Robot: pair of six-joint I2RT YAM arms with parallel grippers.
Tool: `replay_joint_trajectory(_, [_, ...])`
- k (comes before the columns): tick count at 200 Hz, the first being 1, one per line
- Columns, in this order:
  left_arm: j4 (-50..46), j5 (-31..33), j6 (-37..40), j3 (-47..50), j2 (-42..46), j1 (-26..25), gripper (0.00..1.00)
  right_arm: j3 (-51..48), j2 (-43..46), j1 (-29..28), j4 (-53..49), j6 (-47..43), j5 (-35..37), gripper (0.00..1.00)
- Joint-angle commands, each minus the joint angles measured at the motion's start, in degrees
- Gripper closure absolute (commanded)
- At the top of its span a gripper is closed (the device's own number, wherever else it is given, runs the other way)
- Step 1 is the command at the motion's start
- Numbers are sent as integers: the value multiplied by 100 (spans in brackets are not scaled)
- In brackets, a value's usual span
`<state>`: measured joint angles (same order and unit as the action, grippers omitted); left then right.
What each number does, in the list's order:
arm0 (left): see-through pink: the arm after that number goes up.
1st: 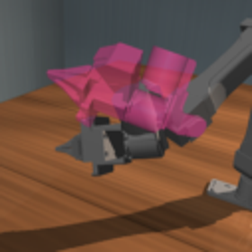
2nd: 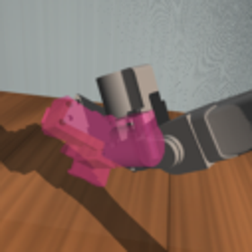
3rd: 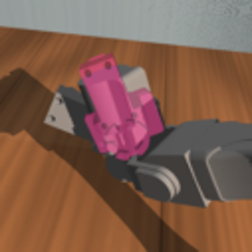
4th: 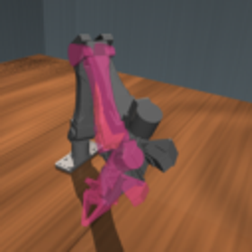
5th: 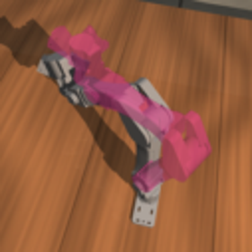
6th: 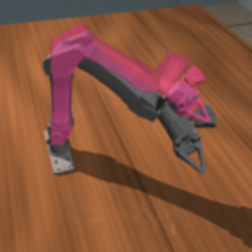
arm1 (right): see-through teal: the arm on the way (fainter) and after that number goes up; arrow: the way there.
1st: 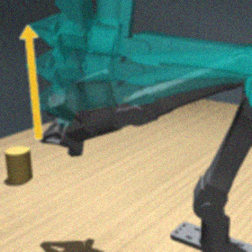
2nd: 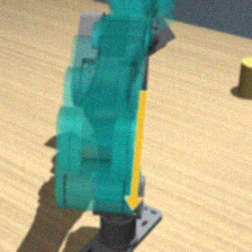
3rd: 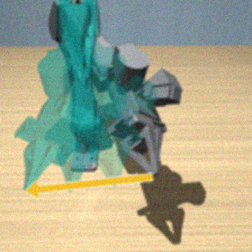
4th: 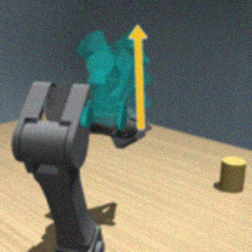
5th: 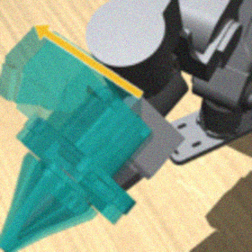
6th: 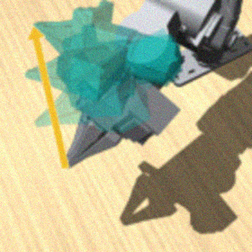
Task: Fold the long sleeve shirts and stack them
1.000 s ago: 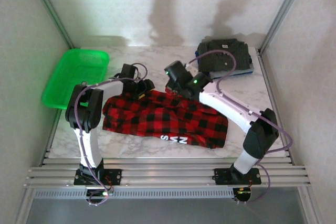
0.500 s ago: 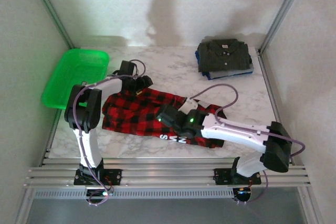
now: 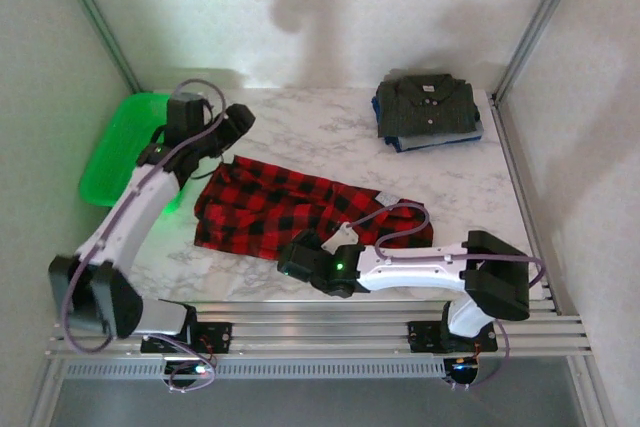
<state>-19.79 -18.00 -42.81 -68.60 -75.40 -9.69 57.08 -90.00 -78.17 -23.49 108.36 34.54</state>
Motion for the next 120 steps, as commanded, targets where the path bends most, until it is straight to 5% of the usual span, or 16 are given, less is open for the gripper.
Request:
replay_joint_trajectory(1, [-625,278,-364,661,769,-87,21,136,558,-114,-605,-137,-36,27])
replay_joint_trajectory(62, [-927,470,-1558,2645,2467,-1590,20,88,2426,110,-2265,-1464,723,24])
replay_joint_trajectory(84, [-696,534,-2021,3146,2797,-2028,20,-516,2843,1383,-1161,-2985,-678,31])
replay_joint_trajectory(106, [-783,708,-2241,3325,3021,-2363,20,-859,2656,2526,-664,-3882,-1892,61])
replay_joint_trajectory(120, [-831,764,-2391,3429,3160,-2598,20,-884,2266,3031,-448,-4394,-2621,72])
